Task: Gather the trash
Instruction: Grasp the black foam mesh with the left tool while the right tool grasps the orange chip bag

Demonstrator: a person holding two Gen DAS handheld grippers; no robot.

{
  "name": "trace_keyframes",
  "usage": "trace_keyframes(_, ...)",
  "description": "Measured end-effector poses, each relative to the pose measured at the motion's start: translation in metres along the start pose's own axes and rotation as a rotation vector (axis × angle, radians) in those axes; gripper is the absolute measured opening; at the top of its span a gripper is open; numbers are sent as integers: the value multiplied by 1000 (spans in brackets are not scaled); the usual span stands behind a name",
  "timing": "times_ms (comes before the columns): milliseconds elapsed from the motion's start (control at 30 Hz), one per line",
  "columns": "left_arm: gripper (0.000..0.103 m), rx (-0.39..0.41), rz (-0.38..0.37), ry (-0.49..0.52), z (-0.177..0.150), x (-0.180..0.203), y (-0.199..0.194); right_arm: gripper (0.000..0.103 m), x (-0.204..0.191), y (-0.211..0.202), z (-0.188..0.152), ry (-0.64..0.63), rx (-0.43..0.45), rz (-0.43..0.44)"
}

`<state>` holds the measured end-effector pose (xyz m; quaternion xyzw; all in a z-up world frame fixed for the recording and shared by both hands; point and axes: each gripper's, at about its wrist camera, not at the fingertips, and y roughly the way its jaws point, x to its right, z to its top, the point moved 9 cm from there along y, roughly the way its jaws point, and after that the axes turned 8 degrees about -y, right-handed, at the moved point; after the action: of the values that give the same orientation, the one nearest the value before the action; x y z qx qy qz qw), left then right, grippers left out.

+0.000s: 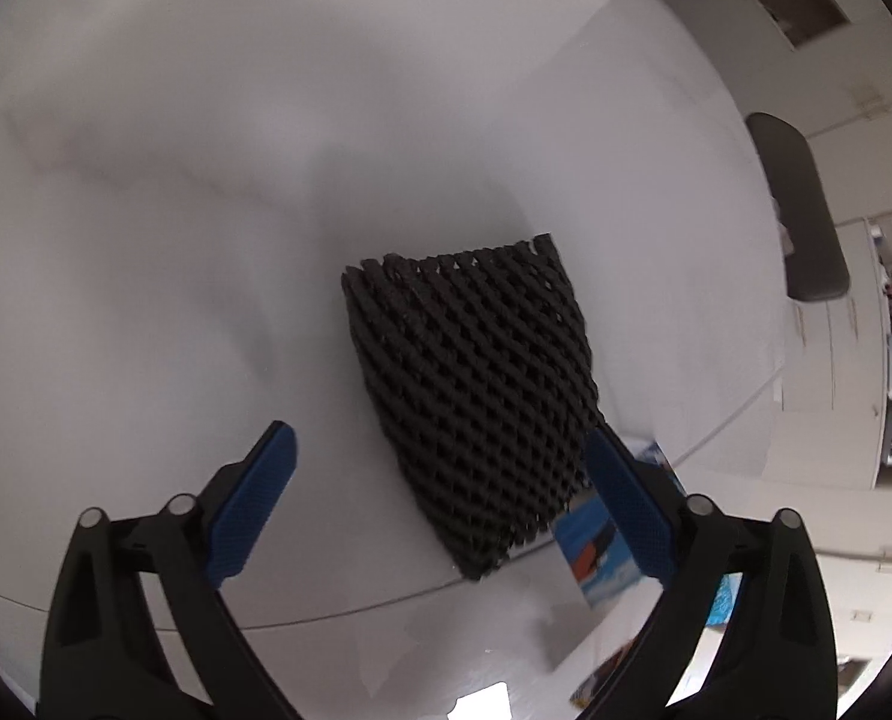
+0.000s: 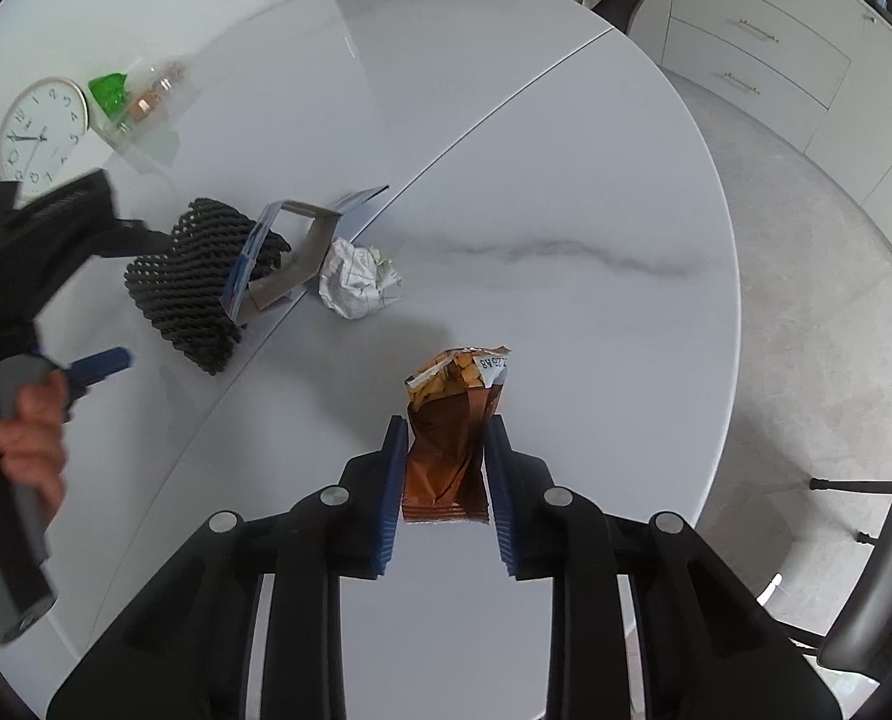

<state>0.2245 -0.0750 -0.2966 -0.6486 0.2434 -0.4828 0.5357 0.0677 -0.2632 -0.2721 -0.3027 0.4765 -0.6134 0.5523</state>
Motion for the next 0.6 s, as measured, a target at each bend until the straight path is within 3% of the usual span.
trace_keyframes(33, 82, -7, -3, -13, 0, 0, 2, 19, 1, -2, 0, 3, 4, 9)
trace_keyframes(133, 65, -10, -25, -67, 2, 0, 5, 19, 7, -9, -1, 8, 10, 21)
trace_keyframes(167, 52, -13, -31, -72, 3, 0, 5, 19, 5, -10, 0, 10, 12, 24)
trace_keyframes(267, 27, -22, -24, -89, 5, -4, 7, 18, 1, -9, 4, 9, 18, 31)
trace_keyframes(367, 15, -27, -35, -63, 6, -5, 5, 14, 1, -11, 3, 2, 24, 38)
trace_keyframes(500, 14, -4, -45, -31, 10, -8, -4, 11, 0, -13, 3, -14, 40, 41)
trace_keyframes(567, 13, 8, -52, -13, 12, -8, -10, 12, 0, -16, 4, -35, 47, 58)
trace_keyframes(600, 13, 13, -55, -4, 14, -8, -12, 22, 0, -16, 4, -51, 45, 67)
